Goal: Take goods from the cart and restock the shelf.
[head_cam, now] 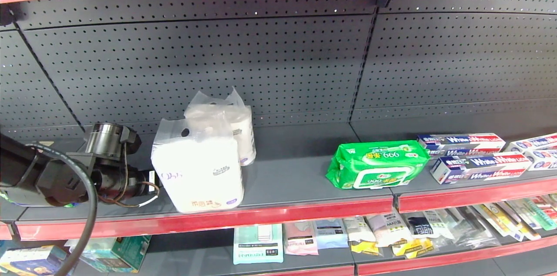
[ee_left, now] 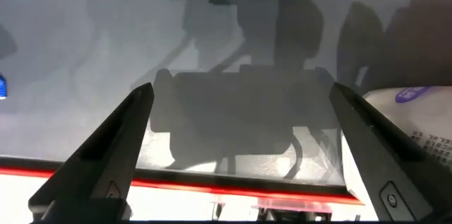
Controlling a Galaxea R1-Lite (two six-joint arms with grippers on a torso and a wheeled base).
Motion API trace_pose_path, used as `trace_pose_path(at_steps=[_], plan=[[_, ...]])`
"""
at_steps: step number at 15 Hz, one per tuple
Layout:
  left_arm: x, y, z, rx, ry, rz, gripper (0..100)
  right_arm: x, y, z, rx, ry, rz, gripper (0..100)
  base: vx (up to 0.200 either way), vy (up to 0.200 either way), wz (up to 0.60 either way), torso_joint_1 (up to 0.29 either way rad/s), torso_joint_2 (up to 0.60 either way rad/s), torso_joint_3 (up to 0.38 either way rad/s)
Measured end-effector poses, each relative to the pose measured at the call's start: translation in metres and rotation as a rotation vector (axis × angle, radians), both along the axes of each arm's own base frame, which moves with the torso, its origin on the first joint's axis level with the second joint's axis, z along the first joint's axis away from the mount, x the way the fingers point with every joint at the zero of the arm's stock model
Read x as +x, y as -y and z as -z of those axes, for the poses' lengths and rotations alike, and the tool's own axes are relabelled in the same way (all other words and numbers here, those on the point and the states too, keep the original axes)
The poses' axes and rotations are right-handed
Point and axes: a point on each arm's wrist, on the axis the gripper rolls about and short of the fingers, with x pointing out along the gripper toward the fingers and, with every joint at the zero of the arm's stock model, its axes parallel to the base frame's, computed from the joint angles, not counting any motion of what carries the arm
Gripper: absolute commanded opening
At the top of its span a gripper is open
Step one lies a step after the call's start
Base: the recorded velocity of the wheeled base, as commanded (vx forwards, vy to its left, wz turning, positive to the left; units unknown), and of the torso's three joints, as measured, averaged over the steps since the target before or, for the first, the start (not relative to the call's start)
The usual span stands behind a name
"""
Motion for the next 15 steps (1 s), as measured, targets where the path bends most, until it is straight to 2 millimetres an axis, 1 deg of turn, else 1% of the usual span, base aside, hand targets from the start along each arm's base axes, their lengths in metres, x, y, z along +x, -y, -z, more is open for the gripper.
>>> trace_pose_path(at_steps=[5,15], plan=[[0.006,0.008,0.0,0.002,0.009,0.02,100,0.0,0.0,0.0,0.0,0.0,0.0,100,0.0,0.0,0.0,0.0,0.0,0.0],[0.006,0.016,0.001,-0.002,0.007,0.033,100,0.0,0.0,0.0,0.0,0.0,0.0,100,0.0,0.0,0.0,0.0,0.0,0.0]])
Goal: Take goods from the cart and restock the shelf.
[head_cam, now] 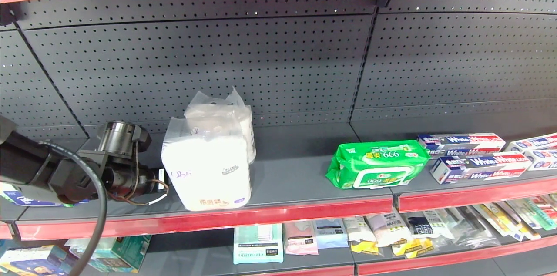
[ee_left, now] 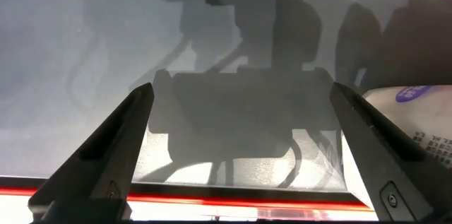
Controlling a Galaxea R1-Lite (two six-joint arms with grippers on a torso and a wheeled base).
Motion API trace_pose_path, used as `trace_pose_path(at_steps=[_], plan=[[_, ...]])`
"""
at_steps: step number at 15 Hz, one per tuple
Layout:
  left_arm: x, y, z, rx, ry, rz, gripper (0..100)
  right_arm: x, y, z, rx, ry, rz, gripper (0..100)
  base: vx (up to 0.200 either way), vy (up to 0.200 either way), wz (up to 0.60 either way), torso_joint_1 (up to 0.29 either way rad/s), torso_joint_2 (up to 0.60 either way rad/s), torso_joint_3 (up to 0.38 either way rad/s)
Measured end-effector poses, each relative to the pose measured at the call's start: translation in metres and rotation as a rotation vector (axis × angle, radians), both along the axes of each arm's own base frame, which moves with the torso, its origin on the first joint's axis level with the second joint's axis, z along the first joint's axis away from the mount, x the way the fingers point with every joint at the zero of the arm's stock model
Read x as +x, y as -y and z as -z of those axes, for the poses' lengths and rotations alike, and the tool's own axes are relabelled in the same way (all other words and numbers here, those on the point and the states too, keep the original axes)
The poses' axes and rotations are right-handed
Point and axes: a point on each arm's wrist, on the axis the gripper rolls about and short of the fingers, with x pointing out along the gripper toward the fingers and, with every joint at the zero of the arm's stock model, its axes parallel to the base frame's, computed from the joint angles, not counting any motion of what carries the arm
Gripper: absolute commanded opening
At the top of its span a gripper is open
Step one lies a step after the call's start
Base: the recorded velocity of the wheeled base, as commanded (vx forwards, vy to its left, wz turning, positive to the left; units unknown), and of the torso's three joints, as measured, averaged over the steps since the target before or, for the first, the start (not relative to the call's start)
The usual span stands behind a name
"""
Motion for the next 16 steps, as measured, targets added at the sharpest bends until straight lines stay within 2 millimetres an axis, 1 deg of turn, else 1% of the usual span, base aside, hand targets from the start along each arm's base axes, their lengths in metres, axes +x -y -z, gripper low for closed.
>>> trace_pose_path(at_steps=[9,12,14,16], plan=[[-0.003,-0.001,-0.001,0.017,0.002,-0.012,100,0.0,0.0,0.0,0.0,0.0,0.0,100,0.0,0.0,0.0,0.0,0.0,0.0],[-0.006,-0.014,-0.009,0.051,0.021,-0.023,100,0.0,0.0,0.0,0.0,0.0,0.0,100,0.0,0.0,0.0,0.0,0.0,0.0],[-0.014,-0.028,-0.017,0.097,0.036,-0.011,100,0.0,0.0,0.0,0.0,0.0,0.0,100,0.0,0.0,0.0,0.0,0.0,0.0],[-0.024,-0.037,-0.027,0.117,0.059,-0.012,100,0.0,0.0,0.0,0.0,0.0,0.0,100,0.0,0.0,0.0,0.0,0.0,0.0]])
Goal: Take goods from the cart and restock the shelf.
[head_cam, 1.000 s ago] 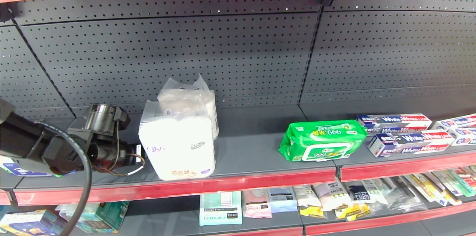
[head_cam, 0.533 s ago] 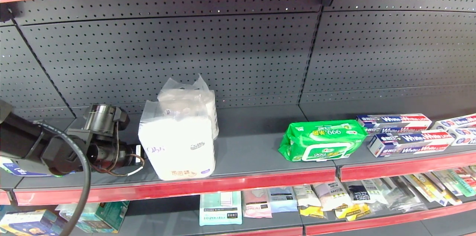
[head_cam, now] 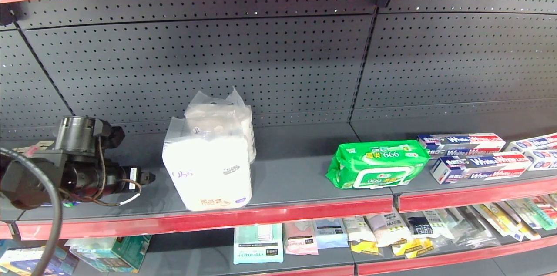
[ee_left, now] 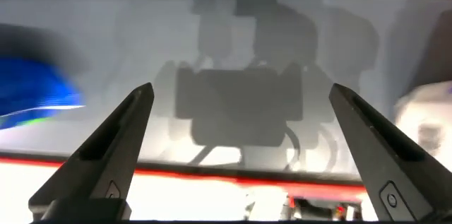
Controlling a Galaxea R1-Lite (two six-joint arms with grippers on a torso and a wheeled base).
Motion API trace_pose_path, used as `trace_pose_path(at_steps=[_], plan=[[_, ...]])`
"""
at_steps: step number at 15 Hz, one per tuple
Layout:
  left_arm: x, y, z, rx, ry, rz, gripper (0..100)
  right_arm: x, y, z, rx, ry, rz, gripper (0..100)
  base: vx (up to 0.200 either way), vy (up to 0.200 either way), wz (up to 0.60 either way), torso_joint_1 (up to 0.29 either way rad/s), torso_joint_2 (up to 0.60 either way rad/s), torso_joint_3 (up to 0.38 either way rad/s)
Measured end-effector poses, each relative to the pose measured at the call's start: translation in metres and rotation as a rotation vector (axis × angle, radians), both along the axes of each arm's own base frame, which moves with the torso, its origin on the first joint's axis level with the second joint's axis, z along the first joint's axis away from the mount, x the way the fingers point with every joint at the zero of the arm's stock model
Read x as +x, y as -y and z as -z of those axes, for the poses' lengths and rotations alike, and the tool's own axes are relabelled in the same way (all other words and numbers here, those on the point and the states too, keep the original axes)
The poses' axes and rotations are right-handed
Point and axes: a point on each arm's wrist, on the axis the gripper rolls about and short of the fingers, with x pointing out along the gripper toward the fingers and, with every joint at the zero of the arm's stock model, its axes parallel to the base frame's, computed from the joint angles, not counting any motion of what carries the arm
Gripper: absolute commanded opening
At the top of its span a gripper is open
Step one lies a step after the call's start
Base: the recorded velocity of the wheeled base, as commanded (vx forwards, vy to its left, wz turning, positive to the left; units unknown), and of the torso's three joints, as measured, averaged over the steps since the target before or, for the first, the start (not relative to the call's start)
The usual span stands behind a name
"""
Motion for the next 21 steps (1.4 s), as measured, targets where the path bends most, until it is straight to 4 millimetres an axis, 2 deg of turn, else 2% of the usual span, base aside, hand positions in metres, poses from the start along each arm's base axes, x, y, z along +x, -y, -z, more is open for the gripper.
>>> trace_pose_path(at_steps=[2,5,8,11,14,16,19,21], plan=[[-0.013,-0.003,-0.013,-0.001,0.038,0.001,100,0.0,0.0,0.0,0.0,0.0,0.0,100,0.0,0.0,0.0,0.0,0.0,0.0],[-0.048,-0.002,-0.037,-0.008,0.12,0.01,100,0.0,0.0,0.0,0.0,0.0,0.0,100,0.0,0.0,0.0,0.0,0.0,0.0],[-0.102,0.001,-0.06,-0.012,0.199,0.024,100,0.0,0.0,0.0,0.0,0.0,0.0,100,0.0,0.0,0.0,0.0,0.0,0.0],[-0.162,0.005,-0.072,-0.011,0.274,0.039,100,0.0,0.0,0.0,0.0,0.0,0.0,100,0.0,0.0,0.0,0.0,0.0,0.0],[-0.213,0.007,-0.064,0.025,0.364,0.069,100,0.0,0.0,0.0,0.0,0.0,0.0,100,0.0,0.0,0.0,0.0,0.0,0.0],[-0.243,0.009,-0.049,0.055,0.43,0.098,100,0.0,0.0,0.0,0.0,0.0,0.0,100,0.0,0.0,0.0,0.0,0.0,0.0],[-0.276,0.012,-0.014,0.053,0.516,0.148,100,0.0,0.0,0.0,0.0,0.0,0.0,100,0.0,0.0,0.0,0.0,0.0,0.0],[-0.29,0.013,0.006,0.032,0.59,0.15,100,0.0,0.0,0.0,0.0,0.0,0.0,100,0.0,0.0,0.0,0.0,0.0,0.0]])
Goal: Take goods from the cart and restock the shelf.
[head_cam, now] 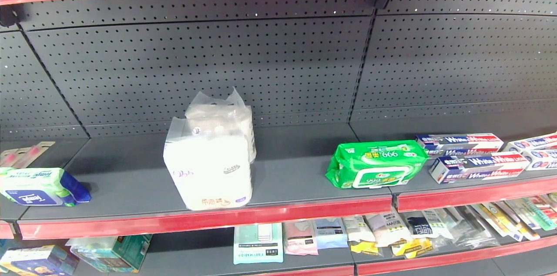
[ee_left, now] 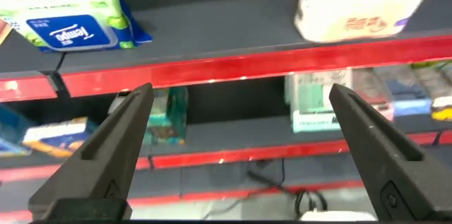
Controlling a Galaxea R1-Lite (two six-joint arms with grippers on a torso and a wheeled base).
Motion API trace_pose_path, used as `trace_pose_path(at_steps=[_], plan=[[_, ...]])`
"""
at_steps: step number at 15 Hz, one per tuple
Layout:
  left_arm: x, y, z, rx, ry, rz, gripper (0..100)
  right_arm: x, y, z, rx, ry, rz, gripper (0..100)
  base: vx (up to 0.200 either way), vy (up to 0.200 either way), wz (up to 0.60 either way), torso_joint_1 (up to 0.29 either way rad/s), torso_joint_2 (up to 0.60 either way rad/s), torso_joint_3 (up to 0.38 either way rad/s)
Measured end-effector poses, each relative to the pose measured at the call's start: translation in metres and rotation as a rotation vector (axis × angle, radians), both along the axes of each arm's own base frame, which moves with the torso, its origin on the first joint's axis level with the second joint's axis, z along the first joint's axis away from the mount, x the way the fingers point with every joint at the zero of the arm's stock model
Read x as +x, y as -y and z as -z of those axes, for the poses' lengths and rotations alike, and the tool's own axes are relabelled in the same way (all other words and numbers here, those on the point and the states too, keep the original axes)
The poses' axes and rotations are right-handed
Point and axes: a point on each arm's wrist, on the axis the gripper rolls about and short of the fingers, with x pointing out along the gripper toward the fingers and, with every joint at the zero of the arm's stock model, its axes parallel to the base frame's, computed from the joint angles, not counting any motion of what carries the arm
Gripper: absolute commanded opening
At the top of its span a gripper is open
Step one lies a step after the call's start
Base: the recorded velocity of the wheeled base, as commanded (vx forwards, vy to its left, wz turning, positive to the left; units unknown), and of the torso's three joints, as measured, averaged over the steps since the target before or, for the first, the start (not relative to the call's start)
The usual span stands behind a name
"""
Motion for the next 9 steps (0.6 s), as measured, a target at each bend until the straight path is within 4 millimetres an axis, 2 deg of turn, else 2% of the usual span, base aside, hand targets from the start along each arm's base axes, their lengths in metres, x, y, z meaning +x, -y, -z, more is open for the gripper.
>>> trace_pose_path(at_steps=[3,9], plan=[[-0.007,-0.002,0.015,-0.031,0.113,-0.095,100,0.0,0.0,0.0,0.0,0.0,0.0,100,0.0,0.0,0.0,0.0,0.0,0.0],[-0.012,-0.002,0.023,-0.018,0.155,-0.011,100,0.0,0.0,0.0,0.0,0.0,0.0,100,0.0,0.0,0.0,0.0,0.0,0.0]])
